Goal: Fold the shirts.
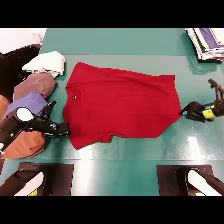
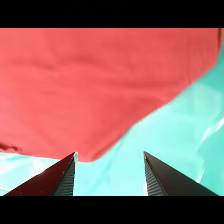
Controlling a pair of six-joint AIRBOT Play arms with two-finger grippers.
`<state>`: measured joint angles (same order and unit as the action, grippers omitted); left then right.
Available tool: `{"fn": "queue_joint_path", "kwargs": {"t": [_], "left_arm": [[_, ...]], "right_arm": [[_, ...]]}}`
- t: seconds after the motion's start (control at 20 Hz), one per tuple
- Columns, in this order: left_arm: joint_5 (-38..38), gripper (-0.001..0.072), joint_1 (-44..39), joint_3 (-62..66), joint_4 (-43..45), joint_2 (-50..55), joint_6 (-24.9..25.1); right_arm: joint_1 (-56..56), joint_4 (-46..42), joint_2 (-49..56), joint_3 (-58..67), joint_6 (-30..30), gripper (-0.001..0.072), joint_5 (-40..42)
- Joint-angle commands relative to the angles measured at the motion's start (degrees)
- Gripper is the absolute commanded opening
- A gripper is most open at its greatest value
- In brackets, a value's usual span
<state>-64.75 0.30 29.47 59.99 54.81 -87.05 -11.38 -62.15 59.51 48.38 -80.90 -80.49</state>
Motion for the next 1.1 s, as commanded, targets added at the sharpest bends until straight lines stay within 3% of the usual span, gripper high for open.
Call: {"fn": "queue_joint_path", "kwargs": {"t": [0.0,0.35,0.4,0.6,0.8,1.05], "left_arm": [[2.0,0.0027,0.0,-0.7,-1.7,-0.2,1.0],[4.1,0.0026,0.0,-0.7,-1.7,-0.2,1.0],[4.1,0.0026,0.0,-0.5,-1.5,-0.2,1.0],[1.2,0.0026,0.0,4.7,1.7,-0.6,1.0],[-5.4,0.0026,0.0,17.6,3.9,-1.1,1.0],[-9.3,0.0026,0.0,42.4,4.1,-8.8,0.4]], "right_arm": [[-0.4,-0.3,-0.6,-6.6,-0.1,0.049,2.9],[9.2,5.7,8.1,-14.3,0.0,0.0489,13.4],[10.8,5.7,9.3,-13.6,0.0,0.0463,14.3],[13.6,5.0,11.3,-9.7,0.0,0.0035,14.9],[13.6,5.0,4.3,-3.6,0.0,0.0014,11.1],[13.6,4.9,-9.3,14.9,0.0,0.0014,6.5]]}}
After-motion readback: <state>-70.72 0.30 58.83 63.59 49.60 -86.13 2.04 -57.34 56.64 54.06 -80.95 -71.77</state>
